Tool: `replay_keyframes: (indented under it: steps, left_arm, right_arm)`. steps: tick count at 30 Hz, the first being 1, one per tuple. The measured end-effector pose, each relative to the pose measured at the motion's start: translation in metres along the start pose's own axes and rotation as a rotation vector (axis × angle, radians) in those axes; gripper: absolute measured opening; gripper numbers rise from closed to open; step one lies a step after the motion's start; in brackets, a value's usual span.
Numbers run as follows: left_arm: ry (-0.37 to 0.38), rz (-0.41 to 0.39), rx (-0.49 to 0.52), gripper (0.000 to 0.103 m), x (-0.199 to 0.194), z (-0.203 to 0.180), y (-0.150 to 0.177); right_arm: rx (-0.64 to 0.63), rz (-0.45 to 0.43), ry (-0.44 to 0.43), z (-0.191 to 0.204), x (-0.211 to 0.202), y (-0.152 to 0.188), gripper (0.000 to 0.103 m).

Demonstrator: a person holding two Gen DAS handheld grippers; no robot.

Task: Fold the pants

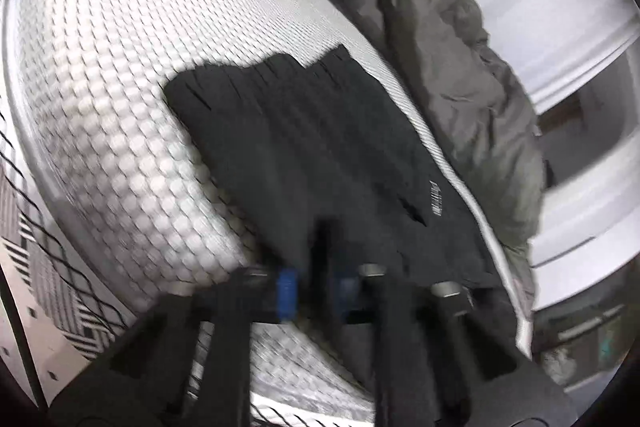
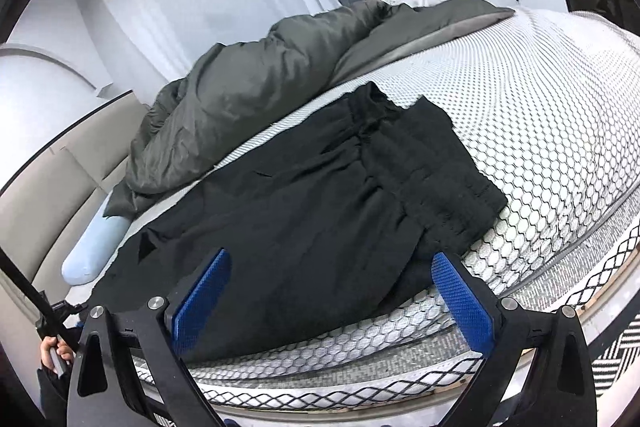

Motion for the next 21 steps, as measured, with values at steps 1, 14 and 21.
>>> replay_keyframes:
  steps: [1, 14, 21]
  left_arm:
    - [0.001, -0.013, 0.007, 0.001, -0.001, -0.001, -0.001]
    - [-0.123, -0.170, 0.068, 0.000, -0.043, 0.007, 0.009]
    - [-0.126, -0.149, 0.057, 0.000, -0.036, 0.011, 0.012]
  right_arm:
    - [0.004, 0.002, 0.001, -0.002, 0.001, 0.000, 0.102]
    - [0.089, 0.006, 0.022, -0.030, 0.004, -0.009, 0.093]
    - [-0.020, 0.023, 0.136, -0.021, 0.002, -0.017, 0.019]
Point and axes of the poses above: each gripper's, at about its wrist camera, not at the fingertips, and x roughly the way its jaws point, z to its left, y to its underside, the point moved 4 cm from there along x, roughly the way its jaws point, and after that the axes turned 12 degrees about z, right-handed, at the moved point
